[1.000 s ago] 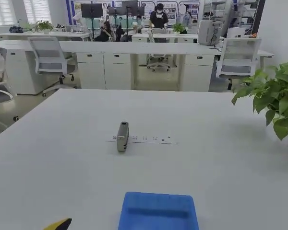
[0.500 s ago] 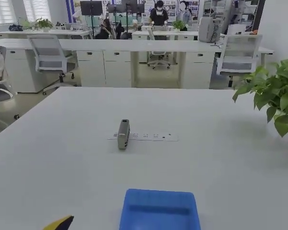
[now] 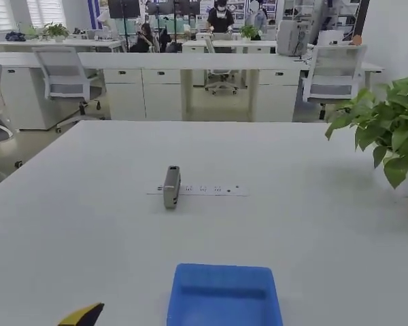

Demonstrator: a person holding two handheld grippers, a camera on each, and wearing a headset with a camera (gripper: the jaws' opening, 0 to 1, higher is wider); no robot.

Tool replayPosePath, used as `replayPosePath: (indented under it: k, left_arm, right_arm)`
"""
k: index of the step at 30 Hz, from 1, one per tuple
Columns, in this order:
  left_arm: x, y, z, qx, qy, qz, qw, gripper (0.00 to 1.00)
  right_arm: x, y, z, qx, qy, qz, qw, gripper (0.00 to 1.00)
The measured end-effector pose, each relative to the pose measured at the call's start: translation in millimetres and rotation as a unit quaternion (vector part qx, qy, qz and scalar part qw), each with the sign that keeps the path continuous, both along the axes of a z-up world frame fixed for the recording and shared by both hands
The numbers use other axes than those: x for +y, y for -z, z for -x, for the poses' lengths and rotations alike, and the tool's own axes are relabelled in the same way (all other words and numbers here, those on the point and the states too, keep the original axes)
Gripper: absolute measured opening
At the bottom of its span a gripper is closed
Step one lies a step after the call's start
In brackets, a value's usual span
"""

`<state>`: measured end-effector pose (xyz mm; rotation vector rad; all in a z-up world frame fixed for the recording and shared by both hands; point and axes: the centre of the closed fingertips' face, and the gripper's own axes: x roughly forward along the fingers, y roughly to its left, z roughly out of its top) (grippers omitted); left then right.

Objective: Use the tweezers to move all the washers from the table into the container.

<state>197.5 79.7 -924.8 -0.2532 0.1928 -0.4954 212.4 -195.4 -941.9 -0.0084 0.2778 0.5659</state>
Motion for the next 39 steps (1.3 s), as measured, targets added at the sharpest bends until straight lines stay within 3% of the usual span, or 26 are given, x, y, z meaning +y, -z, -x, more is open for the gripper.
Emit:
replayPosePath:
  k: [11, 20, 39]
  left_arm:
    - [3.7, -1.8, -0.8, -0.003, -0.009, 0.003, 0.9999, 0.74]
    - [7.4, -0.5, -1.4, -0.001, -0.02, -0.003, 0.9998, 0.73]
    - [4.0, 5.8, -1.4, 0.015, -0.007, -0.004, 0.9999, 0.72]
  right_arm:
    - [3.2, 3.5, 1.2, 0.006, -0.012, 0.002, 0.9999, 0.69]
    - [-4.2, 2.5, -1.0, 0.005, 0.003, -0.006, 1.0, 0.69]
    - [-4.3, 8.0, -1.7, 0.014, 0.004, 0.01, 0.9998, 0.69]
